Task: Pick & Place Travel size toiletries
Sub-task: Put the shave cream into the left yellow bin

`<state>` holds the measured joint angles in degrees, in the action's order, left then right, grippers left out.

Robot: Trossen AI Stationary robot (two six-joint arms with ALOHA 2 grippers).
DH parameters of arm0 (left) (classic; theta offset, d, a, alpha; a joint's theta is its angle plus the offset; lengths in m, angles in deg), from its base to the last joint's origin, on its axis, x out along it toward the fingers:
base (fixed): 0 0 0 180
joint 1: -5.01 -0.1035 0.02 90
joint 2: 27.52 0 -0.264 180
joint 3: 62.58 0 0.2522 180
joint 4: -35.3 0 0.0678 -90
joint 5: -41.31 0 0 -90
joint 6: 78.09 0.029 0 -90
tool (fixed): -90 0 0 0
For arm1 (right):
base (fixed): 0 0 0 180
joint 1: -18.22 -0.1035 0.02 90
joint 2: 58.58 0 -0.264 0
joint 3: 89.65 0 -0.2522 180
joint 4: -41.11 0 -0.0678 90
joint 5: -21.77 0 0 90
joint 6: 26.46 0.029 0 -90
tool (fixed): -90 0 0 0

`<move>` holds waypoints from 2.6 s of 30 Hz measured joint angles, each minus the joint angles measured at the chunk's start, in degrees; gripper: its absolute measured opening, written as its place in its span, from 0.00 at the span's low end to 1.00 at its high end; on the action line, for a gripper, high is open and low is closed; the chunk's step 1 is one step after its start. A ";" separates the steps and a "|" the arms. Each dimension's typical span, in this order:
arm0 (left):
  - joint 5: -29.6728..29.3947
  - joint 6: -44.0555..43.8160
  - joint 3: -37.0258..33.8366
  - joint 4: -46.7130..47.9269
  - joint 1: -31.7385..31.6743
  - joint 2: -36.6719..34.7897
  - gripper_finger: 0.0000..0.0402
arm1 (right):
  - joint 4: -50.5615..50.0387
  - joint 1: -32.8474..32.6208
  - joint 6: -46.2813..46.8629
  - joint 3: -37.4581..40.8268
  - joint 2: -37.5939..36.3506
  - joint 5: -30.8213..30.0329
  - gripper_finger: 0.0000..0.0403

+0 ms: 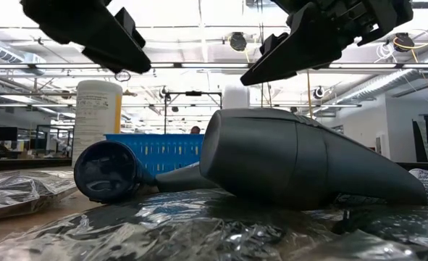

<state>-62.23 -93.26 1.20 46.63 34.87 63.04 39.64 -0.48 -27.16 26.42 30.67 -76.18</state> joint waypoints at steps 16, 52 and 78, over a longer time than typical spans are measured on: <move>2.96 14.22 34.71 36.26 1.79 18.87 0.23 | -1.89 0.01 -0.01 -0.01 0.00 0.02 0.42; 10.77 31.94 48.88 51.62 2.31 30.01 0.23 | -3.96 1.87 0.46 0.00 0.00 0.21 0.42; 10.47 38.03 44.92 46.30 3.18 30.01 0.53 | -3.93 1.87 0.52 0.00 0.00 0.20 0.42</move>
<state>-51.76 -55.23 46.11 92.93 38.05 93.05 35.71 1.38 -26.65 26.42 30.67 -75.97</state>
